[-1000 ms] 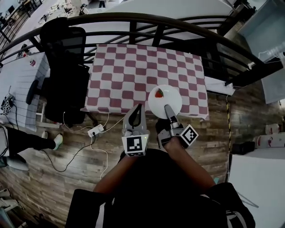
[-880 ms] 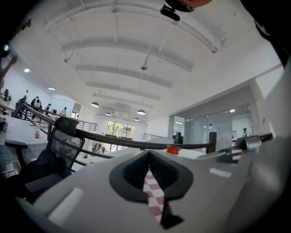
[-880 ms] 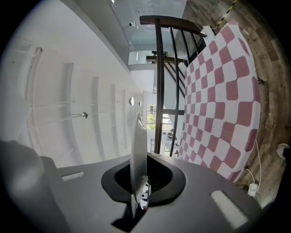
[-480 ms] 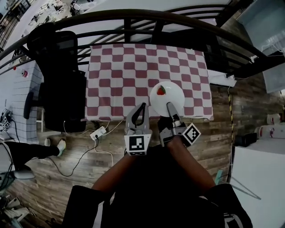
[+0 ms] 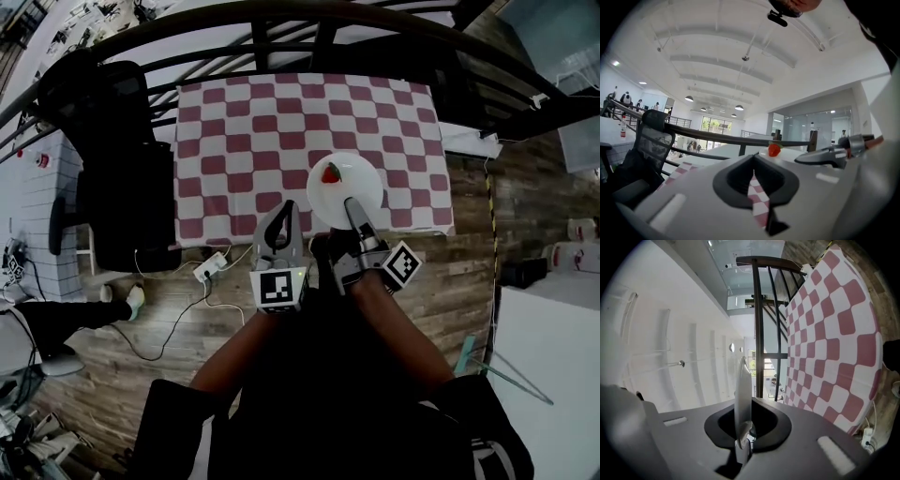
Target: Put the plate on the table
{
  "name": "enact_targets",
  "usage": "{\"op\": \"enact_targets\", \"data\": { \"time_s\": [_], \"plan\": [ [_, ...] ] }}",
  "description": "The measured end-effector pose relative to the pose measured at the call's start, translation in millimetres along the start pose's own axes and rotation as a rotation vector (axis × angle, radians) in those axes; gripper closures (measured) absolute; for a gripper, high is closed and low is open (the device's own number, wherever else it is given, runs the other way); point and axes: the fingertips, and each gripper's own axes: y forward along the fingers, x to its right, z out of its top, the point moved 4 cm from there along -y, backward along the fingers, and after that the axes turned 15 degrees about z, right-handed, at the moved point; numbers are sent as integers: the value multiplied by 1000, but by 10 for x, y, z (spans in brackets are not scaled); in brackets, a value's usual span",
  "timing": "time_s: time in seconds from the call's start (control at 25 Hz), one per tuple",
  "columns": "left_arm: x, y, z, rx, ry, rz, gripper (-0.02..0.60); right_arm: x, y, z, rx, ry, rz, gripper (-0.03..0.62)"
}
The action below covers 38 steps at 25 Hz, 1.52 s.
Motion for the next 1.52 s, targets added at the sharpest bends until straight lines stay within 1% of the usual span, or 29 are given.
{"op": "enact_targets", "data": {
  "time_s": [0.12,0.24,0.32,0.48,0.56,0.72,0.88,1.04,1.12,1.24,1.4,1.52],
  "plan": [
    [-115,23,-13,12,-5,50,572,154,141,-44,-40,9,-10,588],
    [-232,59,28,47,-1,96,572,262,294,-31,-86,-29,-2,588],
    [-302,178,81,61,11,116,572,347,455,0,-119,-55,12,588],
    [-397,371,36,39,13,162,572,568,716,15,-172,-48,16,588],
    [-382,465,1,37,14,166,572,699,820,37,-200,-39,17,588],
    [-277,614,-87,28,24,149,572,945,976,61,-288,-58,19,588],
    [-299,788,-146,-14,11,168,572,1297,1044,3,-344,13,-17,588],
    [-323,960,-156,-28,39,162,572,1497,1139,-59,-417,15,9,588],
    [-347,1028,-174,-51,30,175,574,1604,1175,-66,-439,15,11,588],
    [-376,1100,-183,-79,-11,198,574,1816,1196,-45,-474,19,-9,588],
    [-406,1131,-203,-89,12,211,572,2154,1157,14,-514,0,-64,588],
    [-435,1170,-278,-124,-4,230,572,2363,1129,127,-523,-20,-80,588]
  ]
}}
